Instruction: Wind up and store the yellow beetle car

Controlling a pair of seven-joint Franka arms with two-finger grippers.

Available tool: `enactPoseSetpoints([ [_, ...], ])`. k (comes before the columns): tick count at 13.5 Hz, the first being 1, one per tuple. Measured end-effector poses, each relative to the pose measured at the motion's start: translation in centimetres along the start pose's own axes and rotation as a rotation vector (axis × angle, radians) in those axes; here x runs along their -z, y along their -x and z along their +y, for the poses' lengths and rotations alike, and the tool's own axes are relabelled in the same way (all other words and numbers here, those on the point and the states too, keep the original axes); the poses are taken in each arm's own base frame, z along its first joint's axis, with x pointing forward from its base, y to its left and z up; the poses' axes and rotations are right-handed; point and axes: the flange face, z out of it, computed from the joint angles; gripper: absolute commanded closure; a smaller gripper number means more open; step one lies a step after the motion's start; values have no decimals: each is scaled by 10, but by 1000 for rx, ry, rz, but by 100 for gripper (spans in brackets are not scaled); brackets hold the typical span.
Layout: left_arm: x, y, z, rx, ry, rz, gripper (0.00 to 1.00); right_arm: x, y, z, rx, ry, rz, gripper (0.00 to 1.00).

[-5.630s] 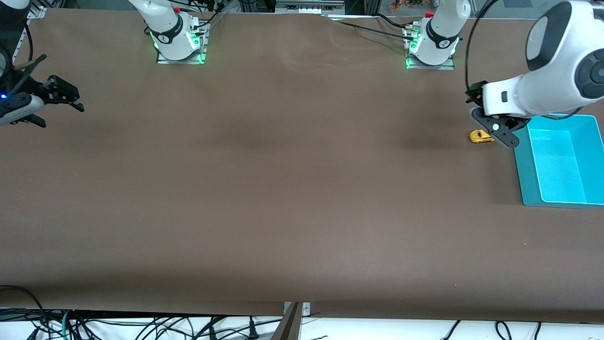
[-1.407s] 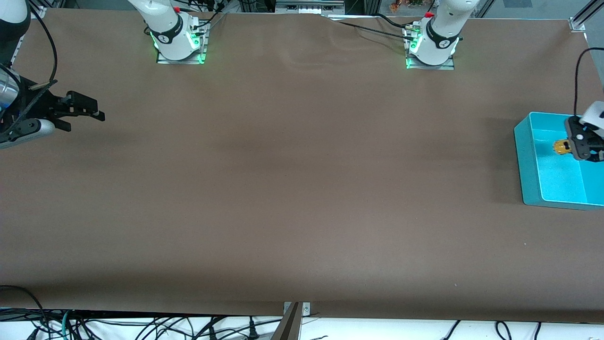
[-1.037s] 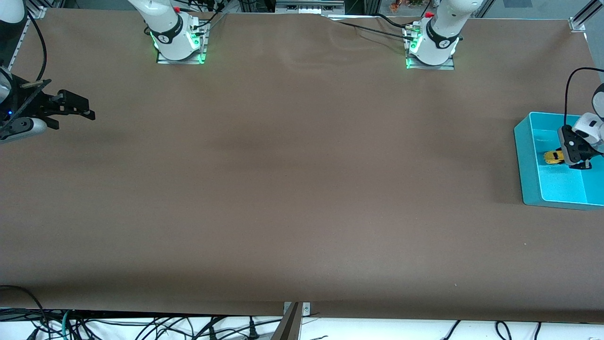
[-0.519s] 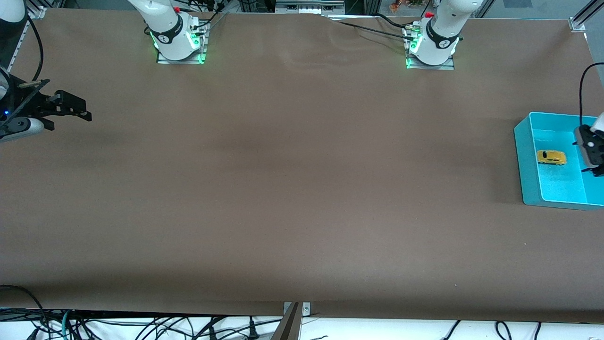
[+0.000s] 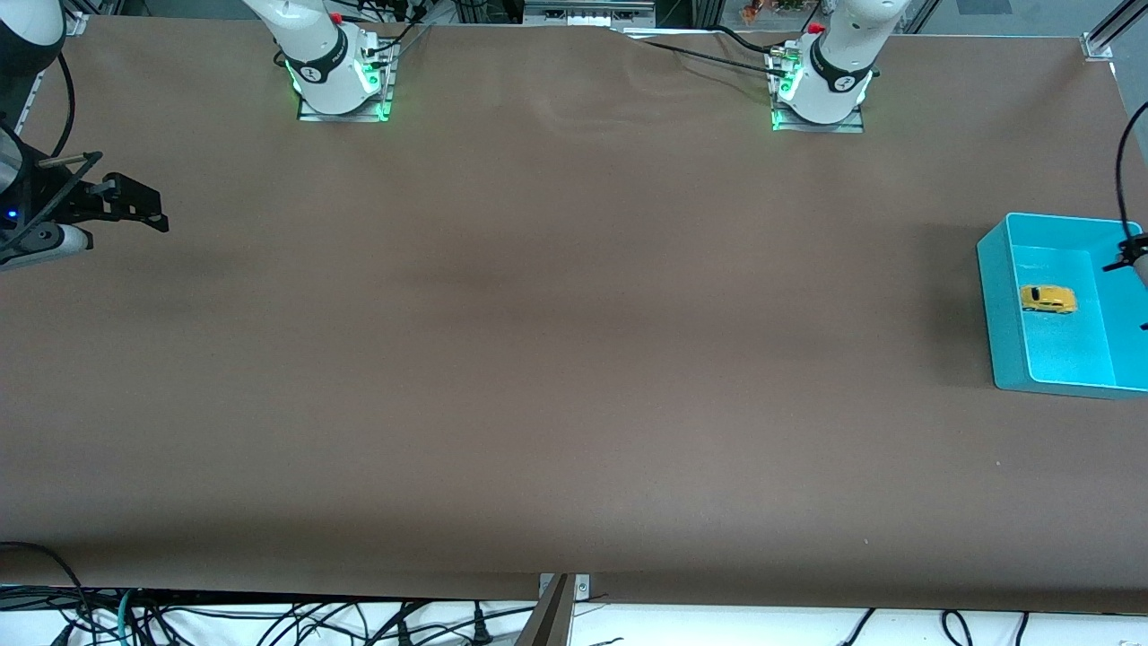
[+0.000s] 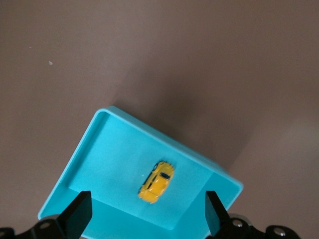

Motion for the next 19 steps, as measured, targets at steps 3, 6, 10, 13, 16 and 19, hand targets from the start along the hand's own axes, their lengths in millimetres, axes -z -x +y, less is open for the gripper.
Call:
enactPoseSetpoints([
  [3, 74, -63, 43, 228, -22, 51, 0, 12, 7, 5, -13, 17, 18, 0],
  [6, 137, -123, 108, 436, -55, 122, 0, 14, 10, 12, -26, 18, 21, 0],
  [10, 159, -138, 156, 653, -74, 207, 0, 17, 4, -5, -100, 19, 41, 0],
  [13, 132, -123, 153, 753, -105, 261, 0, 20, -5, -45, -98, 20, 47, 0],
  [16, 105, -116, 150, 784, -89, 246, 0, 20, -9, -62, -90, 20, 48, 0],
  [19, 97, -123, 157, 781, -60, 223, 0, 18, -9, -60, -79, 20, 45, 0],
])
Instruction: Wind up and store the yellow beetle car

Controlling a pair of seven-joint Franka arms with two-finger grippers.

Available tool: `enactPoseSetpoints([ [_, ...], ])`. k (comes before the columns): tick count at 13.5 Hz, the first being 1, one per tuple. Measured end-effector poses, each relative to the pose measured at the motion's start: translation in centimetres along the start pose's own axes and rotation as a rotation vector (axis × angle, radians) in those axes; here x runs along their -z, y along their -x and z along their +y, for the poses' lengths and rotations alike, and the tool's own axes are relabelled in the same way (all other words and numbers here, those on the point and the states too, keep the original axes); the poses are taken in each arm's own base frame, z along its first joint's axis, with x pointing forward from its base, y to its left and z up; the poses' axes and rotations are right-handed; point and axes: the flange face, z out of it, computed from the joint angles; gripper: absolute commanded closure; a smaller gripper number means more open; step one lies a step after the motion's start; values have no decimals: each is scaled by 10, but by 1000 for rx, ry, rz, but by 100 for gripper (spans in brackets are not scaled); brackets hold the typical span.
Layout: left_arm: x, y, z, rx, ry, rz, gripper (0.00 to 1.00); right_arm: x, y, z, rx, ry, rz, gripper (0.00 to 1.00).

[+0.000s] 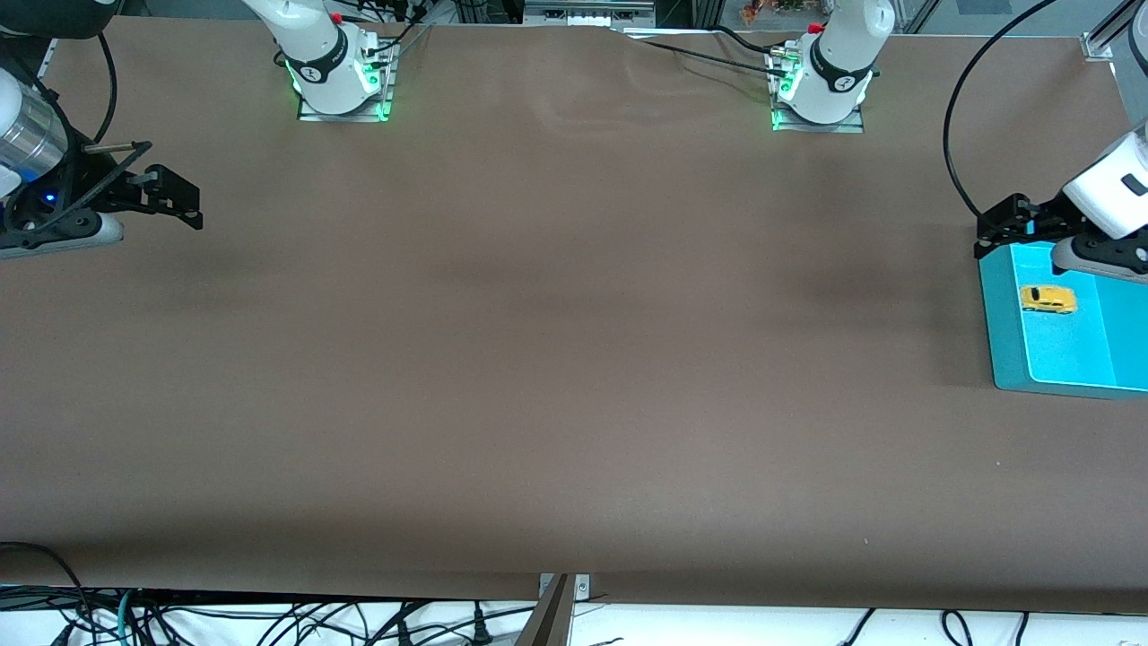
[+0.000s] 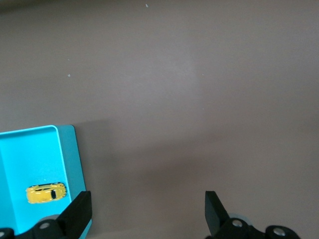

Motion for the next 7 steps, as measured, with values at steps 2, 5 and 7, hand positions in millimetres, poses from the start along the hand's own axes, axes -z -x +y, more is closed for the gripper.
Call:
enactPoseSetpoints([
  [2, 0, -2, 7, -5, 1, 1, 0, 0, 0, 0, 0, 1, 0, 0],
  [5, 2, -4, 15, 13, 1, 3, 0, 2, 0, 1, 3, 2, 4, 0],
  [7, 3, -4, 16, 38, 1, 3, 0, 3, 0, 1, 19, 2, 5, 0],
])
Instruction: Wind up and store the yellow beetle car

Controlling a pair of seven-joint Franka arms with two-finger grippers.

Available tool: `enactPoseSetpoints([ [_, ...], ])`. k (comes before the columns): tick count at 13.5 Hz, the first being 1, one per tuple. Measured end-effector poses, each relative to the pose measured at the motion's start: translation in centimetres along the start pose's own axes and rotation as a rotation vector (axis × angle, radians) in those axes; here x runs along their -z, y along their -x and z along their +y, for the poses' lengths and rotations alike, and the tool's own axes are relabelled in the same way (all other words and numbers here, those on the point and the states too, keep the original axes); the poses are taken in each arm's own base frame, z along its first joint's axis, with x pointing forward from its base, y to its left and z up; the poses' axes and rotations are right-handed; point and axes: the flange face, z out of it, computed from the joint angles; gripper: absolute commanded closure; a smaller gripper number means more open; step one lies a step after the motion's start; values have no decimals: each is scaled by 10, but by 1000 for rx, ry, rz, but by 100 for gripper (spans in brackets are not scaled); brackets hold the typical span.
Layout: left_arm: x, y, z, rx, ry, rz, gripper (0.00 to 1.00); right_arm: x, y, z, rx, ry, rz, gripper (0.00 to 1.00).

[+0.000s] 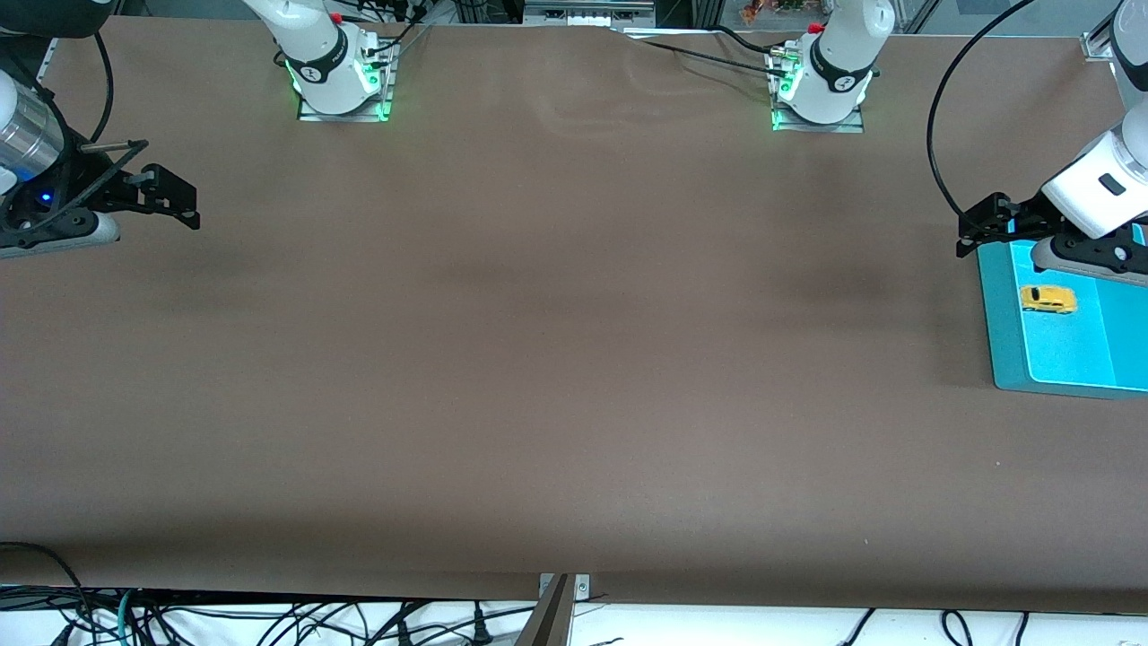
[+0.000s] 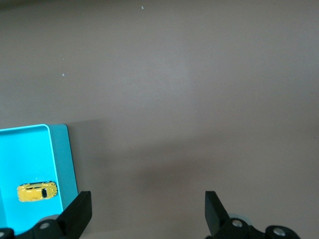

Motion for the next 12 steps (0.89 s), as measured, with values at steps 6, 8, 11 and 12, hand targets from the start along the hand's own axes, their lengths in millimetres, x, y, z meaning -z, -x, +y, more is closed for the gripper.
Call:
enactPoseSetpoints([
  [6, -3, 4, -1, 29, 6, -33, 0, 1, 0, 1, 7, 0, 2, 0],
  [8, -4, 5, -6, 40, 6, -37, 0, 1, 0, 3, 6, 0, 2, 0],
  [11, -3, 5, -9, 44, 6, -36, 0, 1, 0, 4, 5, 0, 3, 0],
  [12, -2, 5, -8, 43, 6, -33, 0, 1, 0, 4, 5, 0, 3, 0],
])
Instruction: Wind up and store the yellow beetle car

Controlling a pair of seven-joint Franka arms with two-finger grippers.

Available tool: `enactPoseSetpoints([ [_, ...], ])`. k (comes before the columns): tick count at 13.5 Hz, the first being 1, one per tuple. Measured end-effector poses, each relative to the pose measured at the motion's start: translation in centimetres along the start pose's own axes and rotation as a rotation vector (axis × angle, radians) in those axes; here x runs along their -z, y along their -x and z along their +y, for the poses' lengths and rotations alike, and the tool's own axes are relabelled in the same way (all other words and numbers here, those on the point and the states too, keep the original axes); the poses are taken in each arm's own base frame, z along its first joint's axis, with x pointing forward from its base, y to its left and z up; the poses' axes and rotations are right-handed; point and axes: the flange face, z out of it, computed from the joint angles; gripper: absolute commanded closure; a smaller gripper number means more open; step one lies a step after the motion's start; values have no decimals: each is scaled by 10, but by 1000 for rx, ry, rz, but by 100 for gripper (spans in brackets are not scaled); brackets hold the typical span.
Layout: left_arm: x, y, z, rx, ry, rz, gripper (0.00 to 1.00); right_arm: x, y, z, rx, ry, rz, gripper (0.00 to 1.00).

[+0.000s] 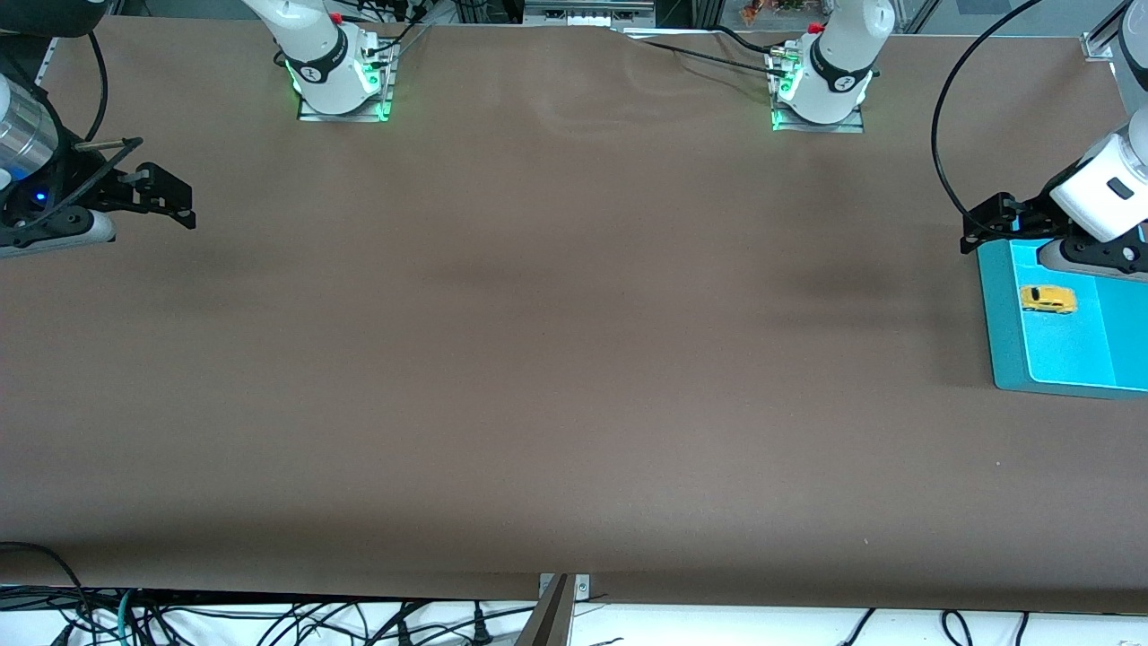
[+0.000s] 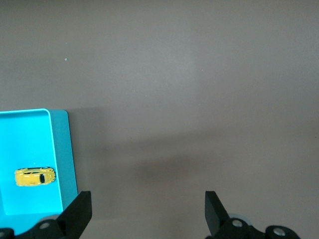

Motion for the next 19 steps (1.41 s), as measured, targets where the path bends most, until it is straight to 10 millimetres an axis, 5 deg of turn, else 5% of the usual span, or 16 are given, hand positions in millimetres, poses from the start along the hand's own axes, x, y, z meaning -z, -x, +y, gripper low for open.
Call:
enactPoseSetpoints([
  [19, 2, -1, 2, -4, -1, 5, 0, 6, 3, 15, -26, -1, 0, 0],
])
